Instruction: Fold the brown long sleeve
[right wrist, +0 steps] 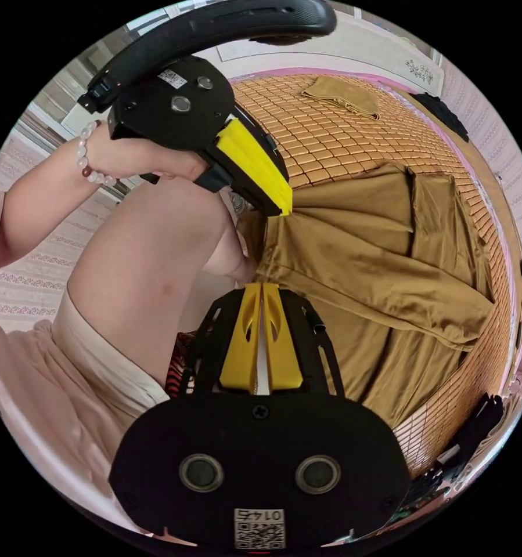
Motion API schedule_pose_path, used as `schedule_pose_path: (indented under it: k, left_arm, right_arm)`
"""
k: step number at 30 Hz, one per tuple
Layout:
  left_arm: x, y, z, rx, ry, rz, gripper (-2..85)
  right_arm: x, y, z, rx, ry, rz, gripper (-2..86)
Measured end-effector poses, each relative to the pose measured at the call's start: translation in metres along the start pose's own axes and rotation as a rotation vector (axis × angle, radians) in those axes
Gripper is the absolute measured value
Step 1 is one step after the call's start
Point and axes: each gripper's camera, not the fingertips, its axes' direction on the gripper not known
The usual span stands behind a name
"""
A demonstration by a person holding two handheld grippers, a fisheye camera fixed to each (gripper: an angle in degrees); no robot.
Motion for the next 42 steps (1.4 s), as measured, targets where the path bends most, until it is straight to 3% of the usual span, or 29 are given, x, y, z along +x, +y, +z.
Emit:
schedule_pose_path:
  k: [6, 11, 14, 16, 19, 28, 35, 39, 42]
  left_arm:
    - [-0.019, -0.003, 0.011, -0.022, 0.038, -0.038, -0.8]
    - [-0.034, -0.007, 0.018, -0.032, 0.063, -0.061, -0.7]
    - [-0.043, -0.009, 0.019, -0.036, 0.074, -0.062, -0.6]
    - [-0.048, -0.009, 0.019, -0.037, 0.083, -0.067, -0.6]
    - [-0.055, -0.009, 0.019, -0.039, 0.080, -0.061, -0.4]
    - [-0.102, -0.003, 0.007, -0.025, 0.182, -0.099, 6.8]
    - [-0.217, -0.060, -0.025, 0.214, 0.166, -0.198, 4.9]
    - [-0.279, -0.133, -0.008, 0.305, 0.293, -0.298, 5.3]
    - [-0.309, -0.174, 0.006, 0.342, 0.306, -0.397, 7.2]
  right_arm:
    - [0.019, 0.027, -0.024, 0.048, 0.004, 0.062, 0.6]
    - [0.129, 0.086, -0.064, 0.133, 0.083, 0.396, 7.7]
    - [0.175, 0.104, -0.077, 0.182, 0.089, 0.512, 6.8]
    - [0.184, 0.104, -0.075, 0.192, 0.116, 0.518, 4.2]
    - [0.185, 0.100, -0.047, 0.050, 0.129, 0.476, 0.6]
    - [0.166, 0.159, -0.068, 0.177, 0.152, 0.421, 0.9]
    - [0.267, 0.174, -0.092, 0.258, 0.256, 0.572, 8.0]
    - [0.336, 0.174, -0.080, 0.296, 0.111, 0.750, 10.0]
    - [0.371, 0.176, -0.063, 0.304, 0.130, 0.864, 10.3]
